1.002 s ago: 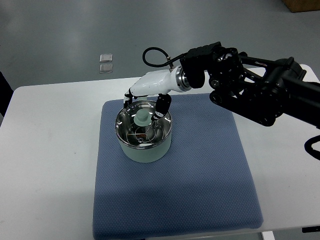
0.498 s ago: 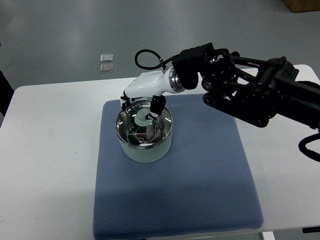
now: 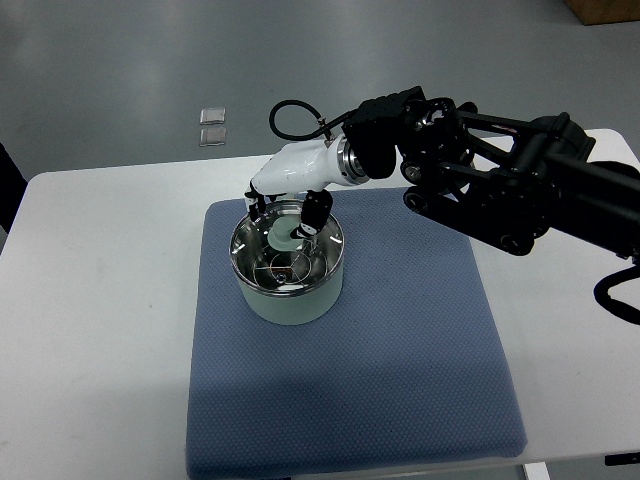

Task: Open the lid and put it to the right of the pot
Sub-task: 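Lower the right hand and close its fingers around the green knob, then tighten the right hand's grip on the knob and lift the lid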

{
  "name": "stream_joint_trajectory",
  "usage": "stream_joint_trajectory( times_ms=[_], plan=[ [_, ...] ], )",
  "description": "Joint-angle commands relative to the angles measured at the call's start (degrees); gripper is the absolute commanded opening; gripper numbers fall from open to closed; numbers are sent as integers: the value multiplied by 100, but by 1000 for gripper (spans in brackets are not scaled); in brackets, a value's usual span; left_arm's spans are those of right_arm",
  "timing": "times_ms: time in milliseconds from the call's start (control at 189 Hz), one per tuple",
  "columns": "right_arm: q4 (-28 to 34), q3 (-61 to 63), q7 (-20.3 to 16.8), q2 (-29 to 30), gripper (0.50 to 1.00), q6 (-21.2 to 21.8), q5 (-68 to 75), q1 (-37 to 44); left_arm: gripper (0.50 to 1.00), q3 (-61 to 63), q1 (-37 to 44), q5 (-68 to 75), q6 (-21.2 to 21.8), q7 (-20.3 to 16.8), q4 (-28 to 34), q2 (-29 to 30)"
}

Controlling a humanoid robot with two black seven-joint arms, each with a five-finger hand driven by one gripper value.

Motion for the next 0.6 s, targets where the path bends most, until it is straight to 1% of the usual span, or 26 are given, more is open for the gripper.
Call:
stream_joint_trajectory(
  times_ms=[0, 414, 514, 520, 530, 594],
  plan=[
    [0, -9, 2, 0, 731, 0, -10, -15, 1000, 0, 0, 0, -1, 2, 0, 0],
    [0, -44, 2, 0, 731, 0, -10, -42, 1000, 0, 0, 0, -1, 2, 0, 0],
    [0, -44, 2, -9, 723, 0, -28, -51, 1000, 0, 0, 0, -1, 2, 0, 0],
    [0, -44, 2, -18, 701, 0, -28, -51, 1000, 0, 0, 0, -1, 2, 0, 0],
    [0, -44, 2, -18, 695, 0, -19, -51, 1000, 0, 0, 0, -1, -7, 0, 0],
    [0, -35, 2, -35, 682, 0, -19, -42, 1000, 0, 0, 0, -1, 2, 0, 0]
  ],
)
